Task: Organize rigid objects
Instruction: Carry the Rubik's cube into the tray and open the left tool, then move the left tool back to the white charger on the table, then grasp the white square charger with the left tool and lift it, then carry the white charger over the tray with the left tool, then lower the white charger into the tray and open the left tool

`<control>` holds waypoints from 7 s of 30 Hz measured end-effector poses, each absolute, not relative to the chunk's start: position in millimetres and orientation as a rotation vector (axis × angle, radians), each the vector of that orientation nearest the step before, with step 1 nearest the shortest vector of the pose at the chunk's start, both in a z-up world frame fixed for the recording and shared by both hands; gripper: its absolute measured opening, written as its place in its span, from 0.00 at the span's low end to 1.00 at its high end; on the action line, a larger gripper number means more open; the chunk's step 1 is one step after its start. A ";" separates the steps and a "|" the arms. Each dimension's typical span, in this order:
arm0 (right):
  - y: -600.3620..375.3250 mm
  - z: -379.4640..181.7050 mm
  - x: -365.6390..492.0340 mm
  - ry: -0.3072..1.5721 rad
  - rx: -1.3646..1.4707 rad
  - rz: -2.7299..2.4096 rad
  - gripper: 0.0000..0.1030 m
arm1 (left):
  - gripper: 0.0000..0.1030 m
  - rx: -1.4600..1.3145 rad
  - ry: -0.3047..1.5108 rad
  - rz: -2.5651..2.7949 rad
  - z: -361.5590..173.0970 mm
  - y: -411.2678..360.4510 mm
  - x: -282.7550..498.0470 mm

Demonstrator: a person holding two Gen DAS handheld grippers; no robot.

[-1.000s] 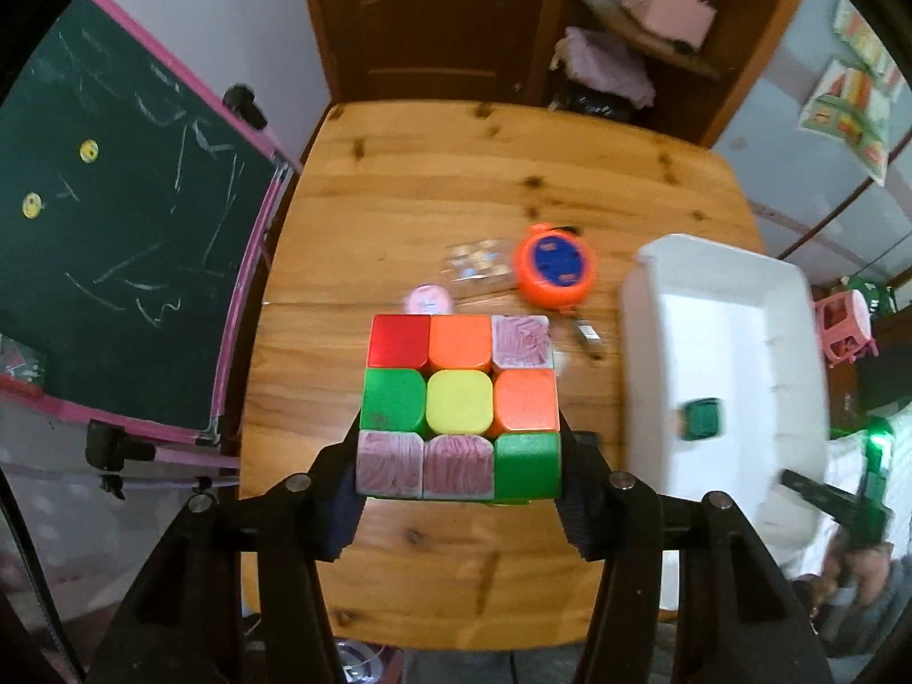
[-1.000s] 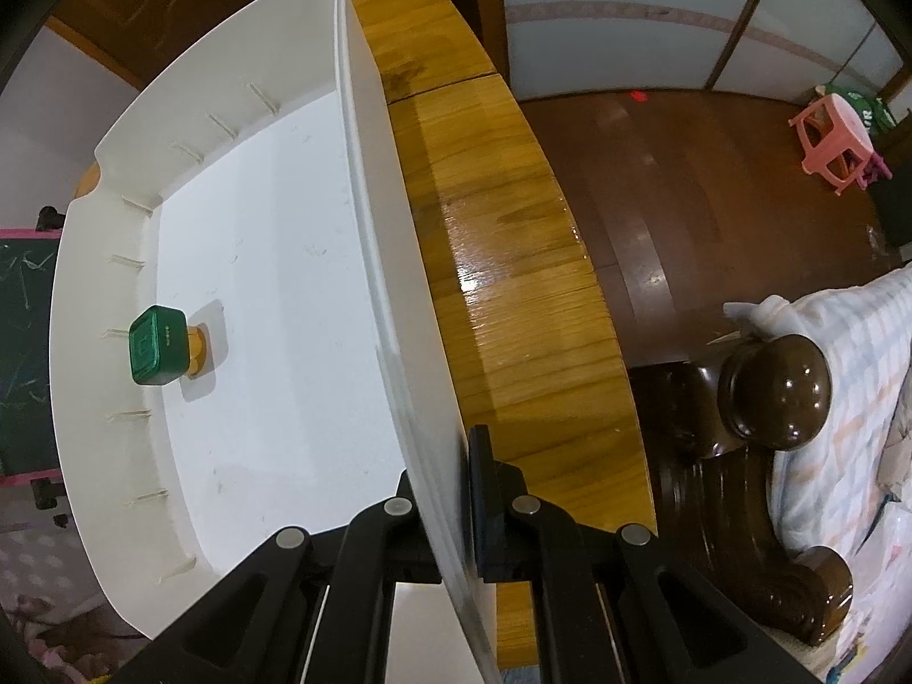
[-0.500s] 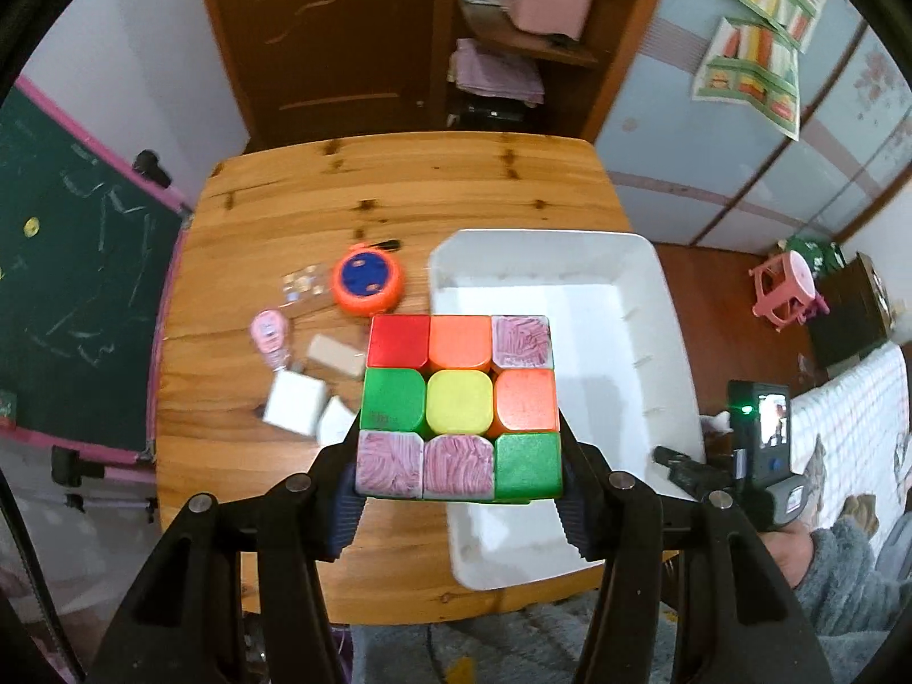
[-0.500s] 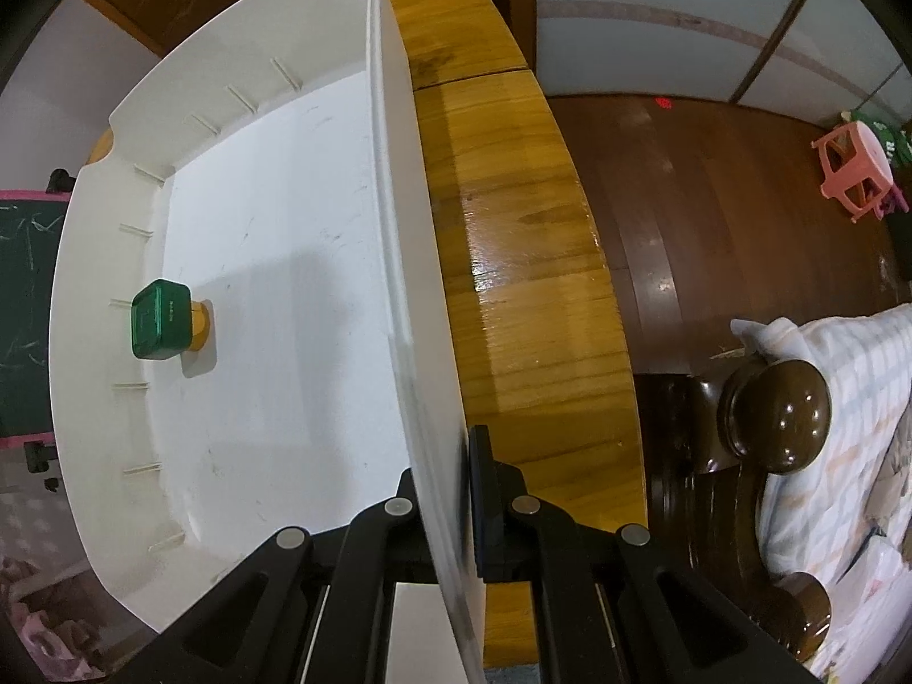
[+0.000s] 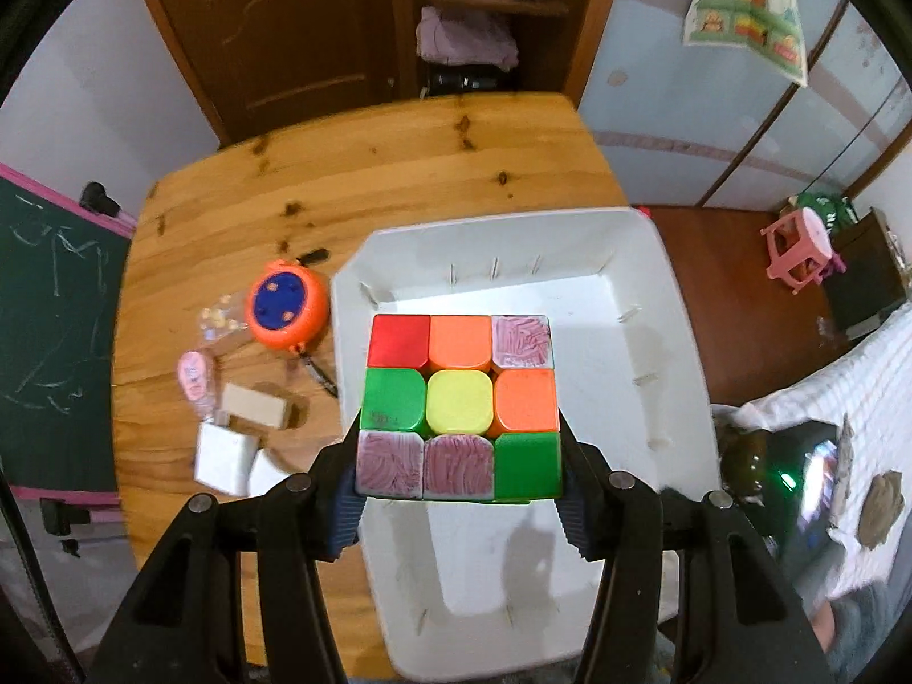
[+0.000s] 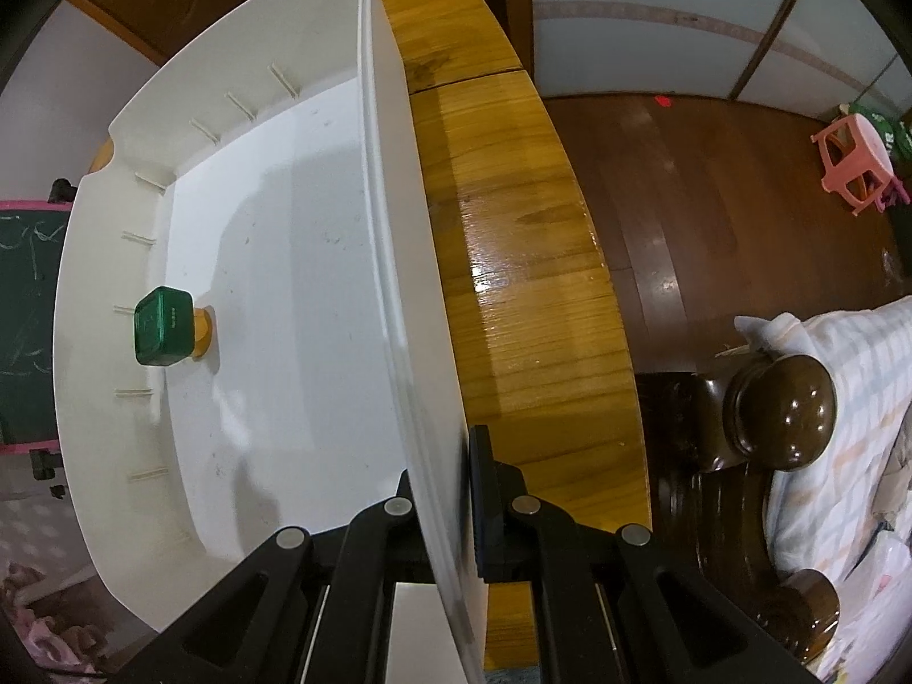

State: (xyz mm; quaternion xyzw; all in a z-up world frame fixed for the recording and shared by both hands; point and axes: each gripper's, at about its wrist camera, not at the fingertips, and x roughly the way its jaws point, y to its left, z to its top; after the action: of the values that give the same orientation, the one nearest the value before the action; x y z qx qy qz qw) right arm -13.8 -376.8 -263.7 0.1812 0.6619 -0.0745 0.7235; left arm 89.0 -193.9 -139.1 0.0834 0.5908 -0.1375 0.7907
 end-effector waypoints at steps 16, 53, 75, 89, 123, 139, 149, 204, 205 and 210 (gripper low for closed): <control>-377.0 -264.9 -14.8 1.456 0.400 -0.180 0.05 | 0.58 0.276 1.436 -0.247 -248.9 -240.5 132.6; -381.7 -280.6 -10.8 1.500 0.428 -0.167 0.06 | 0.84 0.330 1.205 -0.324 -132.7 -193.3 75.6; -375.7 -276.5 -3.8 1.536 0.374 -0.212 0.06 | 0.84 0.230 1.269 -0.088 -148.6 -56.3 44.3; -370.9 -254.4 -10.3 1.523 0.357 -0.254 0.07 | 0.84 0.051 1.432 -0.059 -203.8 18.0 76.6; -379.8 -259.0 -21.3 1.482 0.461 -0.319 0.07 | 0.71 -0.035 1.551 -0.130 -283.8 30.2 142.8; -383.1 -259.9 -22.4 1.471 0.485 -0.289 0.06 | 0.59 0.020 1.508 -0.043 -292.8 19.0 136.4; -381.7 -261.1 -25.3 1.449 0.458 -0.244 0.05 | 0.59 0.021 1.395 -0.053 -209.0 8.9 102.6; -370.1 -250.6 -20.9 1.442 0.278 0.025 0.09 | 0.81 0.467 1.567 -0.383 -252.0 -247.3 29.0; -369.8 -250.1 -20.9 1.443 0.277 0.025 0.09 | 0.83 0.465 1.559 -0.374 -249.3 -246.7 29.7; -369.2 -249.5 -20.6 1.443 0.279 0.020 0.09 | 0.83 0.429 1.550 -0.349 -237.1 -236.5 32.4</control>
State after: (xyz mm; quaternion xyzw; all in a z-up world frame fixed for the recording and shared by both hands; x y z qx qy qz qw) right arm -20.6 -369.2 -249.5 0.1273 0.6584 0.0092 0.7417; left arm 32.4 -236.5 -237.1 0.1909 0.6906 -0.1554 0.6800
